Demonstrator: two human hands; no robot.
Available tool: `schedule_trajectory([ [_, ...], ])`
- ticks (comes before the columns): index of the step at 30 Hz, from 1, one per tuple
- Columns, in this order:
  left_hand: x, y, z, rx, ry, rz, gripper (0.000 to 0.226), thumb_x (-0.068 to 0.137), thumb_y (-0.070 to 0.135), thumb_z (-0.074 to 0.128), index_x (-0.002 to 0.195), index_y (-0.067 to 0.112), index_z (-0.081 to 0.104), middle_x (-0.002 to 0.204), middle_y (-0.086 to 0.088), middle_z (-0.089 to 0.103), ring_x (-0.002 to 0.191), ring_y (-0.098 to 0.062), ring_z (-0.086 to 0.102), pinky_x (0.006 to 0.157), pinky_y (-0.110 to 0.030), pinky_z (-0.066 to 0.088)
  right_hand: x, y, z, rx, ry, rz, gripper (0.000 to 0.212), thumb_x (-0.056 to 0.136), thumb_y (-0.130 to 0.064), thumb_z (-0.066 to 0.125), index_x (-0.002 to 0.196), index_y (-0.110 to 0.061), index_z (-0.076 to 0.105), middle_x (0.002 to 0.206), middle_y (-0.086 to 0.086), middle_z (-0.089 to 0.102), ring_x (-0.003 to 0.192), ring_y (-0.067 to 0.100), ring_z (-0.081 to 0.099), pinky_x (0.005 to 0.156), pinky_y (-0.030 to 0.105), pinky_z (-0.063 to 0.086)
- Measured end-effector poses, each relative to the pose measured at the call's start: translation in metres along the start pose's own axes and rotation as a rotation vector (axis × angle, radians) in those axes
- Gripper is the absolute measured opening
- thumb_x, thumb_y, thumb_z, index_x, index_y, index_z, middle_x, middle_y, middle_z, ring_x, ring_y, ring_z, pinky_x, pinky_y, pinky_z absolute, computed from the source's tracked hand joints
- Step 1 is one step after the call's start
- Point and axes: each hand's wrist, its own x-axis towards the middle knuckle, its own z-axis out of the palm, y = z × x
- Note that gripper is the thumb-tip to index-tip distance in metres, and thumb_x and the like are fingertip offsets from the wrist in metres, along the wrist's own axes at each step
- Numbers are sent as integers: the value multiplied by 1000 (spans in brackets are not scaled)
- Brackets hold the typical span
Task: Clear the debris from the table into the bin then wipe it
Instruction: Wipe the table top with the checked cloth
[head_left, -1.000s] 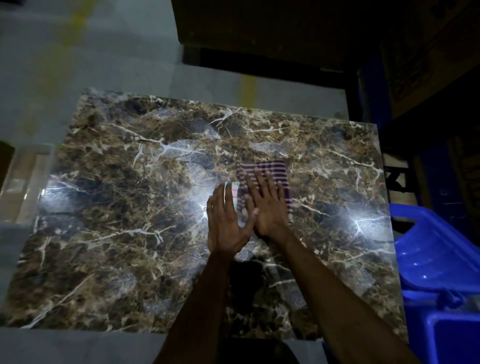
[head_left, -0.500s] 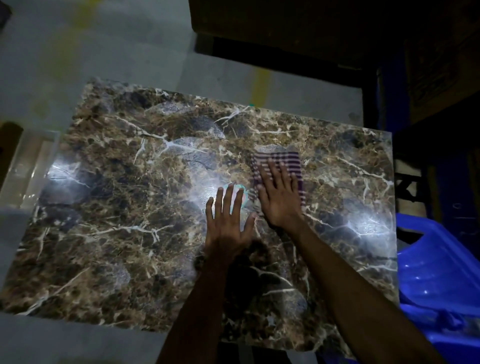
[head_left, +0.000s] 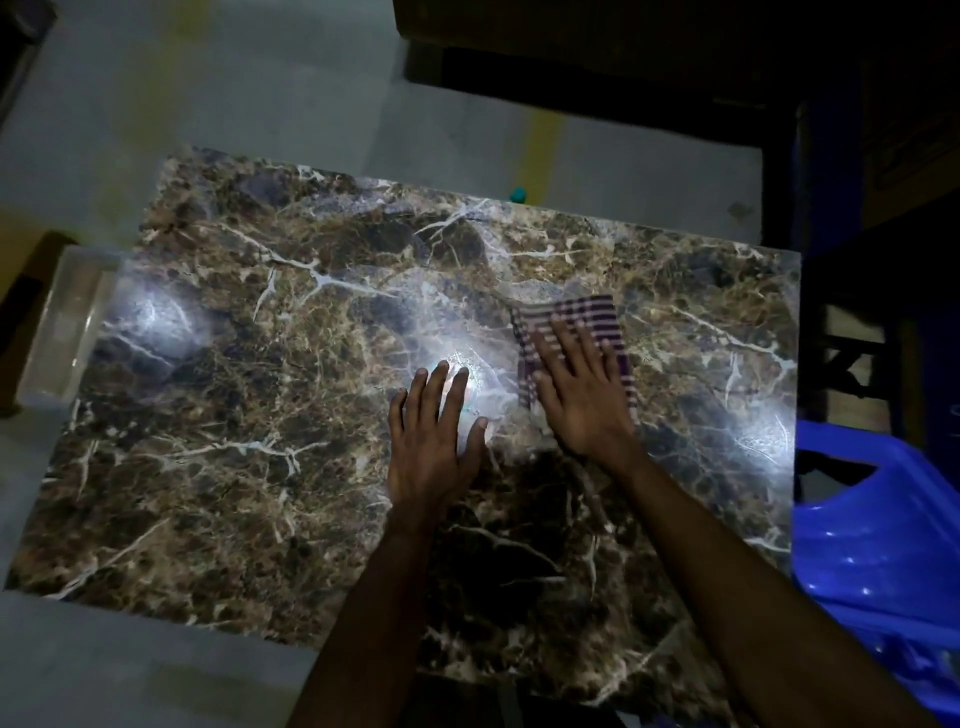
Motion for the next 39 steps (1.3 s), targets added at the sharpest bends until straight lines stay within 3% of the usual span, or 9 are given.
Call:
schedule_trajectory([
  [4, 2, 1, -1, 28, -53, -32, 65, 105, 54, 44, 163, 31, 26, 170, 1, 23, 158, -27, 18, 127, -45, 2, 24, -31, 2, 33, 51, 49, 58, 111, -47, 17, 166, -34, 3, 174, -3, -5, 160, 23, -10, 128, 49, -6],
  [9, 0, 4, -5, 26, -102, -15, 63, 107, 55, 34, 164, 37, 15, 173, 9, 11, 160, -25, 8, 127, -51, 10, -22, -28, 10, -8, 2, -100, 59, 111, -47, 22, 166, -34, 4, 174, -2, -2, 160, 23, -9, 129, 51, 2],
  [12, -1, 6, -8, 1, -124, -32, 63, 106, 54, 37, 164, 39, 16, 173, 10, 11, 160, -25, 6, 127, -52, 7, -50, 1, 2, 12, -24, -48, 58, 110, -46, 23, 164, -40, 3, 174, -5, -1, 161, 21, -6, 128, 51, 5],
  [17, 18, 24, -6, 60, -125, -129, 58, 101, 67, 40, 148, 33, 47, 160, 2, 39, 148, -33, 29, 118, -57, 15, -30, 32, -14, 78, 57, 251, 58, 110, -49, 16, 165, -36, 4, 174, -3, 1, 161, 27, 0, 127, 55, 8],
  [19, 24, 44, 5, 66, -96, -228, 60, 98, 69, 43, 139, 25, 54, 155, -4, 44, 144, -40, 34, 118, -62, 15, -7, 20, -15, 86, 80, 286, 60, 109, -49, 16, 166, -33, 5, 174, -1, 3, 160, 28, 0, 127, 54, 5],
  [22, 21, 62, 24, 24, 22, -301, 66, 100, 64, 49, 146, 17, 54, 161, -7, 41, 151, -47, 26, 119, -69, 15, 2, -1, -10, 65, 71, 211, 60, 109, -47, 14, 166, -30, 6, 174, 2, 2, 160, 28, -2, 128, 53, 4],
  [27, 15, 57, 31, 38, -17, -81, 58, 110, 50, 34, 163, 27, 28, 170, 6, 25, 160, -27, 11, 124, -64, 11, -69, 17, 2, 23, 50, 27, 58, 112, -43, 26, 166, -35, 5, 174, -3, 1, 161, 23, -6, 129, 49, 2],
  [35, 24, 58, 37, 103, -48, 228, 61, 103, 28, 41, 163, 23, 30, 168, 6, 30, 157, -23, 22, 127, -53, 14, -21, 58, -11, 44, 120, 370, 57, 112, -47, 19, 166, -35, 4, 174, -3, -1, 161, 25, -3, 128, 53, 4],
  [39, 25, 59, 34, 56, -71, 216, 63, 102, 28, 43, 163, 28, 27, 169, 9, 27, 158, -21, 18, 127, -53, 13, -15, 30, -6, 50, 142, 244, 57, 112, -42, 23, 166, -30, 9, 174, 0, 3, 161, 26, -2, 129, 51, 4],
])
